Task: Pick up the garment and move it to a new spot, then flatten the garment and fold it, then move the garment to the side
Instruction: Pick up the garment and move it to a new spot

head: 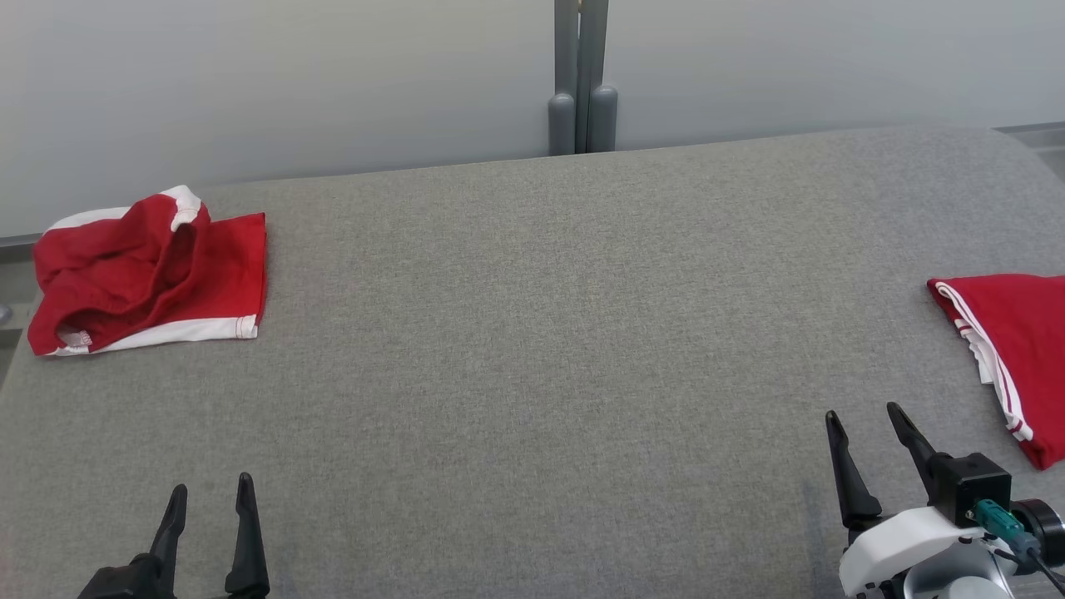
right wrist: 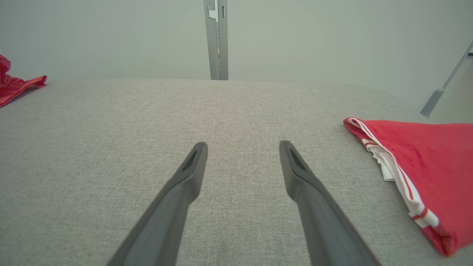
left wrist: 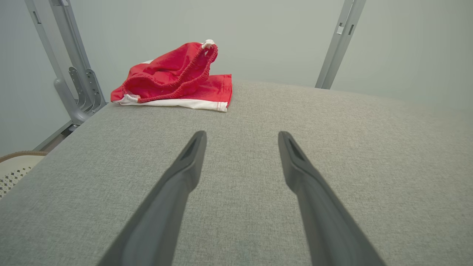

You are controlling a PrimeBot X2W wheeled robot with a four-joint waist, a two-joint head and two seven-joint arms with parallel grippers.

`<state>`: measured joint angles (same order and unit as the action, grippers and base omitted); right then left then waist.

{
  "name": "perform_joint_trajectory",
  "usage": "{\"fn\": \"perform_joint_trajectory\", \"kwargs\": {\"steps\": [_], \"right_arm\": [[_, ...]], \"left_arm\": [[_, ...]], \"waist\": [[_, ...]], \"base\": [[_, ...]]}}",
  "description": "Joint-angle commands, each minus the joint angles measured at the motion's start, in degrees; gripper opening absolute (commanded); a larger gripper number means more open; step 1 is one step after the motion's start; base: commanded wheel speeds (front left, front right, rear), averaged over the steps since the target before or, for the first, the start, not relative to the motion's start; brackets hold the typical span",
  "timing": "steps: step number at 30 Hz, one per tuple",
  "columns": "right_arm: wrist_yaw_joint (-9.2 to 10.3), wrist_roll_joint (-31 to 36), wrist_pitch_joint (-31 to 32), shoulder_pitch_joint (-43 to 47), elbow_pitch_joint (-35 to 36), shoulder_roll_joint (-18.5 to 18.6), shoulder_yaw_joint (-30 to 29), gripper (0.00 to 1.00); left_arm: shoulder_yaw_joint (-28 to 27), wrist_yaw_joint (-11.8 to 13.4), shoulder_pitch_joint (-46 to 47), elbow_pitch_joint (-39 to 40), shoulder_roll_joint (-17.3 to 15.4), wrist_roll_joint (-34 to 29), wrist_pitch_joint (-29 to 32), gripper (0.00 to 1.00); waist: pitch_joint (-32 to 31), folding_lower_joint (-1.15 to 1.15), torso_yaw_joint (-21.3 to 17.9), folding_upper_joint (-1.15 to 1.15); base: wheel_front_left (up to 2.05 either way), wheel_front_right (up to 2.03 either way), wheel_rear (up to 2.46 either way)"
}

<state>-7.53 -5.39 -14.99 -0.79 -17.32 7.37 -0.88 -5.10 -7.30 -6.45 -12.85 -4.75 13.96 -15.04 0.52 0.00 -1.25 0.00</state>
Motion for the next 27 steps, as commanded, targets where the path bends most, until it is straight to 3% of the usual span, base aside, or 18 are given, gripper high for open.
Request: {"fn": "perform_joint_trajectory", "kwargs": {"steps": [1,17,21,27], "right_arm": [[0.07,0.3,-0.3,0.3,0.2,0.3,0.0,1.00],[0.07,0.4,-0.3,0.6,0.2,-0.2,-0.3,1.00],[0.07,0.4,-0.3,1.1,0.3,-0.4,0.1,1.00],[0.07,-0.5,-0.2,1.0,0.0,-1.5,3.1,1.00]], "left_arm": [[-0.2,-0.2,0.3,0.0,0.0,-0.5,-0.2,1.00],[0.4,-0.2,1.1,0.1,-0.4,-0.2,-0.2,1.00],[1.1,-0.2,1.5,0.1,-0.5,-0.3,-0.2,1.00],[0.6,-0.2,-0.6,-0.7,-1.2,-0.2,-0.2,1.00]], "waist": [[0.0,0.00,0.0,0.00],[0.0,0.00,1.3,0.00],[-0.4,0.00,5.6,0.00],[-2.2,0.00,15.6,0.00]], "base": [[0.00,0.00,0.00],[0.00,0.00,0.00],[0.00,0.00,0.00],[0.00,0.00,0.00]]}}
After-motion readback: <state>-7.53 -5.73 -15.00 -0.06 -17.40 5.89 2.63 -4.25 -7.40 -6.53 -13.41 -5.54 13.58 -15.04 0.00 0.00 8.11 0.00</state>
